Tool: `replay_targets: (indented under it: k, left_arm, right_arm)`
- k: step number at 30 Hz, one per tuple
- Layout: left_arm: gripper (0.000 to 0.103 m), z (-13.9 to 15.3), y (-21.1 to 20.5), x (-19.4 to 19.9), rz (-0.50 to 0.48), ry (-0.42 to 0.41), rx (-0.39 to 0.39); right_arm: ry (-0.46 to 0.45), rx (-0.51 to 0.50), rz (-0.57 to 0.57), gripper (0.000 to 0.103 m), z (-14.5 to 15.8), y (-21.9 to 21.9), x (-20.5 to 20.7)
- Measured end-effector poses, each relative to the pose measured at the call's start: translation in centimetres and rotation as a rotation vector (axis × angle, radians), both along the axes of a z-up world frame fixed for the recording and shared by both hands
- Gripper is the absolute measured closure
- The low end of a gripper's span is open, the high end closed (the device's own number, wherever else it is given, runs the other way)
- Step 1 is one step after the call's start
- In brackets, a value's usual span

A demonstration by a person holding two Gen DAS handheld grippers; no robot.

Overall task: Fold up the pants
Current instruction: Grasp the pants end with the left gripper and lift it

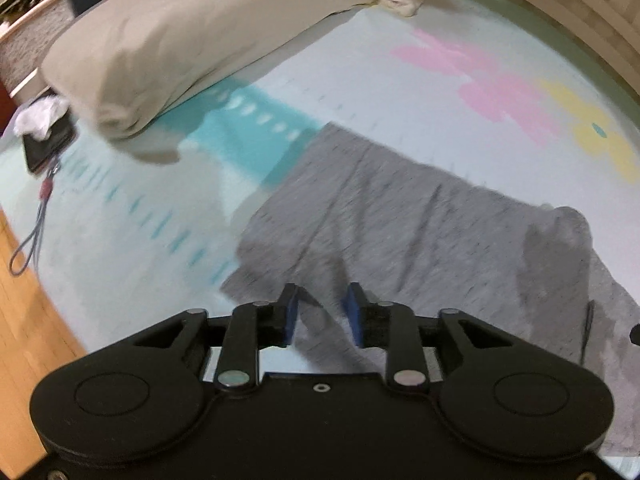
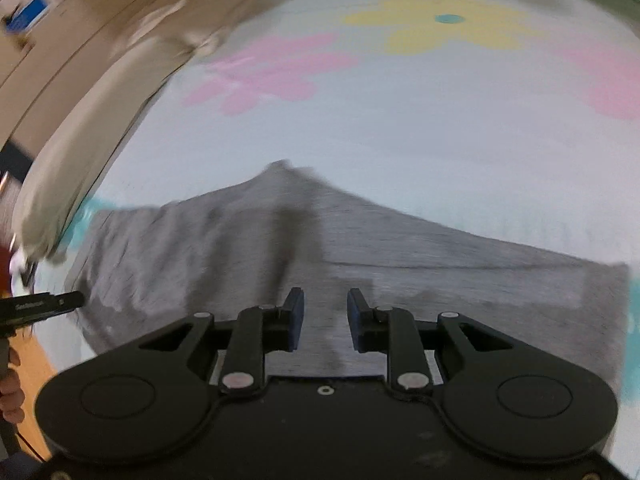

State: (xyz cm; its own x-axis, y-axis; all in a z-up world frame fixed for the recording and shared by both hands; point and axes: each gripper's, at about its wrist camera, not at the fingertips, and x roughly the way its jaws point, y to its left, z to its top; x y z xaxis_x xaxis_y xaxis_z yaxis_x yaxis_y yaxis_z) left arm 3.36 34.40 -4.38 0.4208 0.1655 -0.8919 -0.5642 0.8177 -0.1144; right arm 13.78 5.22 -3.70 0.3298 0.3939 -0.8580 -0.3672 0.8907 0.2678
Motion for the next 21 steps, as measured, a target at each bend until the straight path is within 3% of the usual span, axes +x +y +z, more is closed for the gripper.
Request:
replay_targets:
  k: [4, 10, 18, 21]
  left_arm:
    - [0.052, -0.8, 1.2, -2.0, 0.085, -0.048, -0.071]
    - [0.041, -3.3, 2.5, -1.6, 0.168, -0.053, -0.173]
    - [0.026, -3.8, 2.7, 0.0, 0.227, -0.169, -0.132]
    - [0.031, -4.0, 3.2, 0.4, 0.222, -0.205, -0.139]
  right_arm:
    - [0.013, -0.006, 0.037, 0.078, -0.7, 1.7, -0.1]
    - [0.022, -0.016, 0.035, 0.078, -1.0, 2.2, 0.1]
    - [0.022, 0.005, 0.008, 0.078, -1.1, 1.0, 0.2]
    - [0.024, 0.008, -0.010, 0.078, -1.6, 0.8, 0.7]
